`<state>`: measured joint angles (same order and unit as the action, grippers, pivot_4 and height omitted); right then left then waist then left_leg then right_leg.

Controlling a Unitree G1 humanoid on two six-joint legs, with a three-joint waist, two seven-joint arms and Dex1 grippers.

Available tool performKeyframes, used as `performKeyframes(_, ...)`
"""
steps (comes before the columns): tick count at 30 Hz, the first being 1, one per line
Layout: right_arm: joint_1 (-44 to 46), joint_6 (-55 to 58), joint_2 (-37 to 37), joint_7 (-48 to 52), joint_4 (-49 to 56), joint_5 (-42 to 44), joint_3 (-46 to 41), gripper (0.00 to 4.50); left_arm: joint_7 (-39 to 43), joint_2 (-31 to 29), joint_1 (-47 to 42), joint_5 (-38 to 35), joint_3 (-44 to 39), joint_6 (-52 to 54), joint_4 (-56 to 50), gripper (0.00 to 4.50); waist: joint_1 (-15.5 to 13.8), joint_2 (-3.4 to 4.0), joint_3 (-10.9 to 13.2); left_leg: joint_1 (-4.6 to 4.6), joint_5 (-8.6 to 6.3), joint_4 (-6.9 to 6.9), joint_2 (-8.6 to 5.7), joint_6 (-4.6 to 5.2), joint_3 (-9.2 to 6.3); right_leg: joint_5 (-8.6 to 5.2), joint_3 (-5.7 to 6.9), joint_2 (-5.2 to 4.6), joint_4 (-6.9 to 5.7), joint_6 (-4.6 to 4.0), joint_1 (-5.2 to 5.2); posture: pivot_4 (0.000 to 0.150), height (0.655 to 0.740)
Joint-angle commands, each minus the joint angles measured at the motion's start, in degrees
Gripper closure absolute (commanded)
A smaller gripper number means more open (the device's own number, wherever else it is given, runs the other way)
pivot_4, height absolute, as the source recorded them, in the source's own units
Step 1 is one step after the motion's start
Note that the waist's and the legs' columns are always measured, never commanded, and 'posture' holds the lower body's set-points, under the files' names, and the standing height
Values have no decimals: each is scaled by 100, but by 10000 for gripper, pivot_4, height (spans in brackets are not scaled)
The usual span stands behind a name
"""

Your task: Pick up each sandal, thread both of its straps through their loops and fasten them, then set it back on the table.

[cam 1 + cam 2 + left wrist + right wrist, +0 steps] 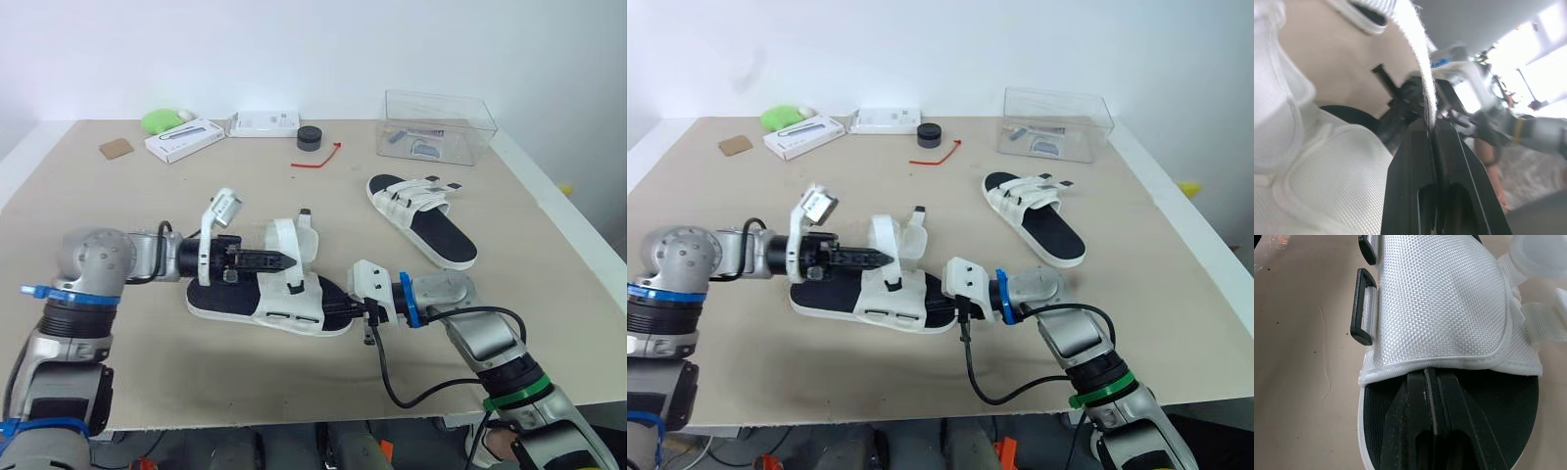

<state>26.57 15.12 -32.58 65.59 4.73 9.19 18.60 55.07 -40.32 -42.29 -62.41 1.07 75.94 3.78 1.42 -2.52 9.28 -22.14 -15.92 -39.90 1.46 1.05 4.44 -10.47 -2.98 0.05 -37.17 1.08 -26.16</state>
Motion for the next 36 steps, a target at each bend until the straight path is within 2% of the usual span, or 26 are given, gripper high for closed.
performKeyframes(1, -26, 1, -78, 15, 142, -8, -34, 45000, 800, -279, -54, 338, 302, -308, -224, 44774, -2, 0, 0, 0, 0, 0, -1, 0, -1, -1, 2, -1, 0, 0, 0, 1500, 7400)
performKeyframes(7, -60, 27, -81, -6, 201, -9, -16, 45000, 1441, -378, -65, 776, 747, -502, -170, 44774, -5, 0, 0, -1, 0, 0, -2, 0, 2, -11, -2, -2, 0, -13, 0, 1500, 7400)
performKeyframes(13, -133, 61, -119, -49, 306, -13, -25, 45000, 1658, -270, -195, 1195, 916, -721, 113, 44774, -7, 0, 0, -3, -2, 1, -2, 2, -1, -12, 1, 1, 0, -11, -2, 1500, 7400)
performKeyframes(20, -190, 87, -158, -77, 363, -16, -41, 45000, 1834, -151, -417, 1455, 895, -813, 471, 44774, -7, 0, 0, -5, -2, 1, -4, 3, -1, -11, 1, 0, 1, -8, -2, 1500, 7400)
performKeyframes(29, -197, 77, -172, -87, 373, -37, -34, 45000, 2444, -403, -306, 1553, 1101, -704, 182, 44774, -6, 0, 0, -6, -6, 1, 0, 7, -2, -13, 2, 0, 1, -5, -3, 1500, 7400)
performKeyframes(36, -172, -1, -162, -73, 319, -84, -1, 45000, 2193, -156, -405, 1694, 895, -776, 436, 44774, -7, 0, 0, -6, -6, 0, -1, 7, -1, -14, 1, -1, 1, -5, -2, 1500, 7400)
